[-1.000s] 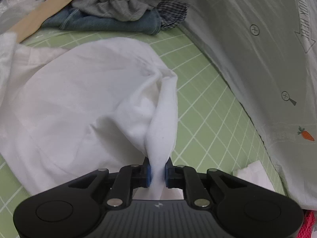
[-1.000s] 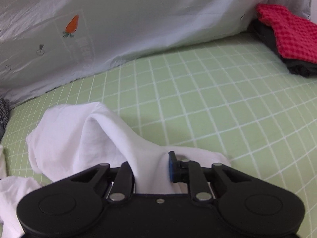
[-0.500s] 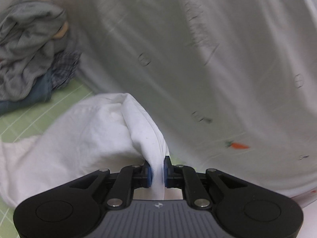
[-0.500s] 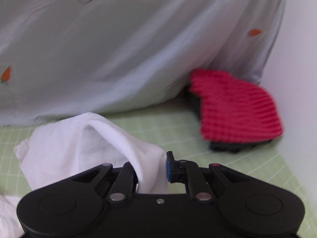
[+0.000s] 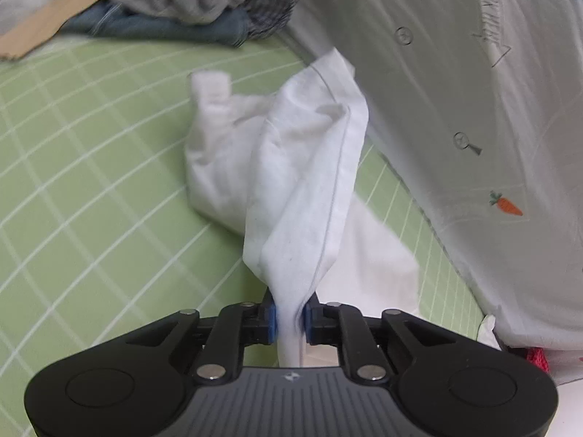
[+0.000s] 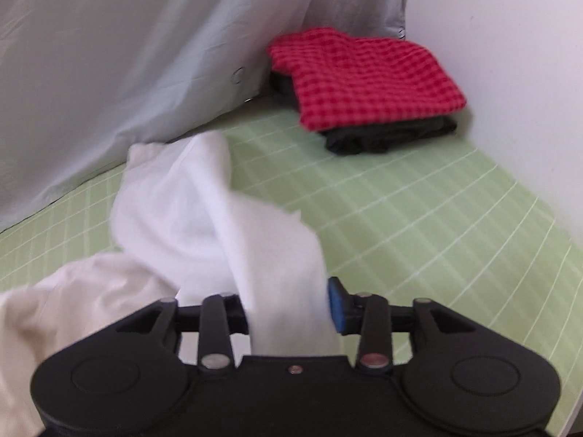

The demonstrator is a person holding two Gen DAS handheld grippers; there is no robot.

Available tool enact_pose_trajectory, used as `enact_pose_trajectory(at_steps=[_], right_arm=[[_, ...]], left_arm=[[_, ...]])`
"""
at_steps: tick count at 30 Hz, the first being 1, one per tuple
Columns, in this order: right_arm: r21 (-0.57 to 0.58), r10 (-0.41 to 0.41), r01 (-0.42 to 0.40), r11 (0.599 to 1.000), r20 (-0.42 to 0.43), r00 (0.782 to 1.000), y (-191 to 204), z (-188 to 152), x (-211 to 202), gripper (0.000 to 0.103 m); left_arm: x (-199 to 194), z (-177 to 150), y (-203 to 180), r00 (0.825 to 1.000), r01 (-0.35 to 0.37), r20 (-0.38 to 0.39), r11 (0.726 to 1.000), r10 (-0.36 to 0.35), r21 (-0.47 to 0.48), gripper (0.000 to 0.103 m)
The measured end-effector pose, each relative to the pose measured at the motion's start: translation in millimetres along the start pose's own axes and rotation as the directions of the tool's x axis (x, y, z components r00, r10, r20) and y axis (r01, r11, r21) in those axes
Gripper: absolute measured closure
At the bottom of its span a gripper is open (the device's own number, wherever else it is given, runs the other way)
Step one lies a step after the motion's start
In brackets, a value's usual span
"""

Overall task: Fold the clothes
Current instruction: 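Grasp a white shirt edge with the left gripper and lift it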

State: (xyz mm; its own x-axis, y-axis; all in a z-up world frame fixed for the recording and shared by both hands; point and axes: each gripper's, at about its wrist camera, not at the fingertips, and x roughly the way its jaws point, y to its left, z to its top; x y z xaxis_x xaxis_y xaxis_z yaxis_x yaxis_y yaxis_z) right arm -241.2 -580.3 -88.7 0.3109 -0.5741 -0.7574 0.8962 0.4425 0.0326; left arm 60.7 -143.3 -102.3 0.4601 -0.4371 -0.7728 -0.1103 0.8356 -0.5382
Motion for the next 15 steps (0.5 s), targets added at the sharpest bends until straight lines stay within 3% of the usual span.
enact_pose_trajectory(at_steps=[3,6,10,15], right_arm=[[0.026,0.039,-0.039,0.999,0.004,0.999,6,-17,-18,0.039],[0.127,0.088,-0.086,0.988,-0.005,0.996,5,-28,-30,0.035],[0.249,0.131,-0.119,0.961,-0.033,0.991,-1,-41,-32,0.034],[0.252,0.143,-0.111,0.961,-0.110,0.984,7,-58,-19,0.033]], left_arm=[[-6,0,1,1.000,-0.001,0.008,1.000,0.001,0.006,0.080],[-13,7,-1,0.999,0.007,0.040,1.000,-0.007,0.012,0.071],[-19,15,1,0.995,-0.018,0.094,1.000,0.017,0.011,0.067],[-13,27,10,0.996,-0.015,0.090,1.000,0.017,-0.023,0.050]])
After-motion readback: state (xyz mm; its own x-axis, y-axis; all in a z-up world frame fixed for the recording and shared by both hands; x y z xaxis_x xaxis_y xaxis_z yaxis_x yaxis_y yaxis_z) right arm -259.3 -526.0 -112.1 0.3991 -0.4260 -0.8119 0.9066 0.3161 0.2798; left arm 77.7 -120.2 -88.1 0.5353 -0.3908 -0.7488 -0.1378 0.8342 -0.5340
